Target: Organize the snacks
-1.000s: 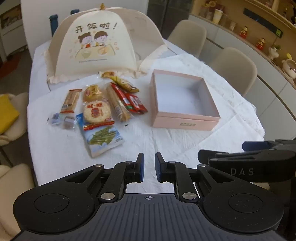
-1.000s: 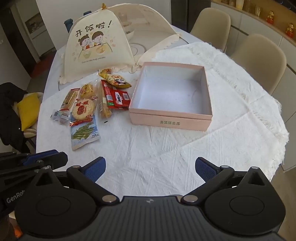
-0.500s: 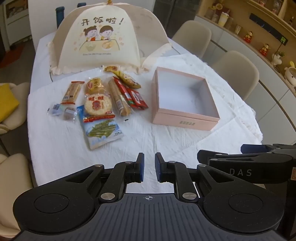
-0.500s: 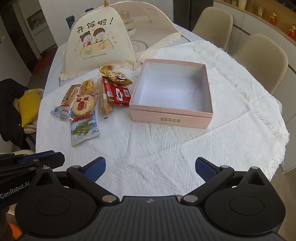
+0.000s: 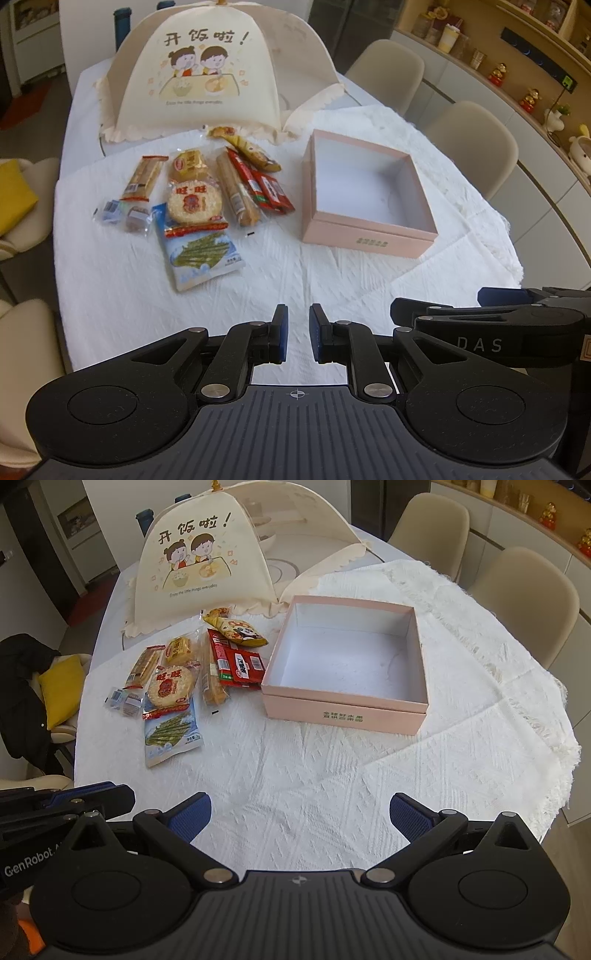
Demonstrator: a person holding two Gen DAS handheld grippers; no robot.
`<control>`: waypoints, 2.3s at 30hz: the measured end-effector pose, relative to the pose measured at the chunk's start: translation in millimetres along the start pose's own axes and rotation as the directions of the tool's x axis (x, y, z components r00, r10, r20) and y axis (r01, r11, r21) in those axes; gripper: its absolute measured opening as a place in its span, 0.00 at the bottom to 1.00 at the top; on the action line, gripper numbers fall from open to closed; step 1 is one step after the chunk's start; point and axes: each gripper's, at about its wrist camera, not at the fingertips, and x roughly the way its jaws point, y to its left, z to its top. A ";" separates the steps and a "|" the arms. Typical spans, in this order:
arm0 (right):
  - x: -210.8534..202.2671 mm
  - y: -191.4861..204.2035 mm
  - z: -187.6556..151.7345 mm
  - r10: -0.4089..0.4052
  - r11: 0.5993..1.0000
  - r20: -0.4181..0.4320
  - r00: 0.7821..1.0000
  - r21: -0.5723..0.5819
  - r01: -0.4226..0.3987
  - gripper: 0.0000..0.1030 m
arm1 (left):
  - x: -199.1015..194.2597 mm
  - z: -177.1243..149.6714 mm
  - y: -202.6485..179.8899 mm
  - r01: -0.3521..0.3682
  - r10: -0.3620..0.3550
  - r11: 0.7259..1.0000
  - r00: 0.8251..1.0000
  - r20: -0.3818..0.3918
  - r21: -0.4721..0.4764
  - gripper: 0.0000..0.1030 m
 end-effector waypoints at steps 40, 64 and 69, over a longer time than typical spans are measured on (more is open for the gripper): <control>-1.2 3.5 -2.4 0.008 1.000 -0.006 1.000 -0.016 -0.008 1.00 | 0.0 -5.3 4.4 -0.002 0.002 1.000 1.000 -0.008 -0.025 0.16; 15.4 16.5 2.5 -0.053 0.997 0.018 0.998 -0.056 0.054 1.00 | 17.0 -2.2 41.7 -0.023 0.019 0.994 0.999 -0.036 -0.103 0.16; 26.4 30.7 13.0 0.036 0.991 0.272 0.962 -0.132 0.001 1.00 | 37.6 5.8 88.7 0.040 -0.041 0.973 0.999 0.003 -0.228 0.17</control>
